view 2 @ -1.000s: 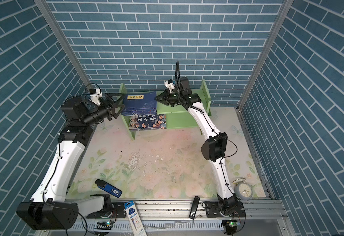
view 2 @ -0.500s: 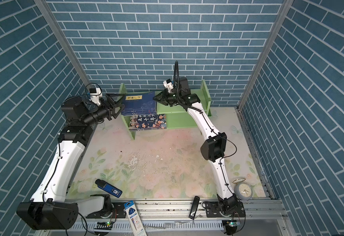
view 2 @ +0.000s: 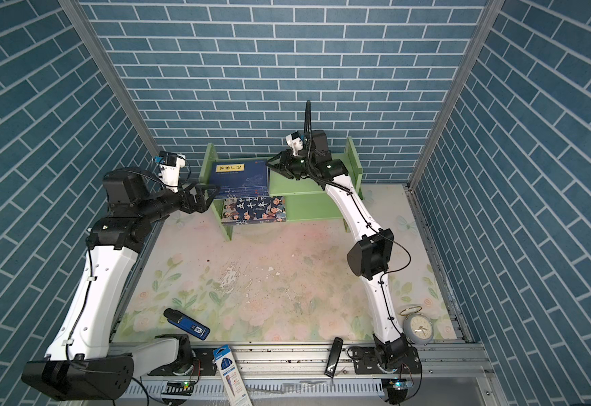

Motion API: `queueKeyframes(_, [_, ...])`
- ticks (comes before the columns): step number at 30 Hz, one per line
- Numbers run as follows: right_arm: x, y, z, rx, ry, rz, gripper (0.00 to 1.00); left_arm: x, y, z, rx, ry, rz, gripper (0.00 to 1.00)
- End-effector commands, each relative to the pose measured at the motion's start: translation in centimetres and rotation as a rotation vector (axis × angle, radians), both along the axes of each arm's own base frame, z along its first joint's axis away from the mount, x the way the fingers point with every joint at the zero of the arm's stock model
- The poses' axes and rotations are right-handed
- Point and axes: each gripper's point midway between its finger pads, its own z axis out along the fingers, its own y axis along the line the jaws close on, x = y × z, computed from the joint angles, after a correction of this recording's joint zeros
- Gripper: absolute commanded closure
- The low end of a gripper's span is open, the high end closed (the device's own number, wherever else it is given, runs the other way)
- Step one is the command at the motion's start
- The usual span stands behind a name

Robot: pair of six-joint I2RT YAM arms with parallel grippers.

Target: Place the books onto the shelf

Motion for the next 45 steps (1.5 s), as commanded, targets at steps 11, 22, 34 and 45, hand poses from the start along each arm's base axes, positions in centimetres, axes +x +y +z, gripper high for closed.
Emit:
queueKeyframes(11, [-4.0,-3.5,8.9,0.047,-0.212,-0.019,0.64,3.0,5.3,-7.4,0.328,-0.113,0.114,0.00])
queueKeyframes(22, [-4.6,-3.9,8.2,0.035,-0.207,-0.019,0.64,5.2,6.8,-5.3,0.238,-0.226,0.225,0.00])
queueKeyframes(34, [-4.7,-4.1,8.1,0.035,-0.206,-0.023,0.63,5.0,5.7,-5.6,0.223,-0.223,0.156,0.00])
queueKeyframes(45, [-4.7,-4.3,8.1,0.033,-0.206,-0.026,0.63,4.5,4.7,-7.1,0.243,-0.211,0.079,0.00])
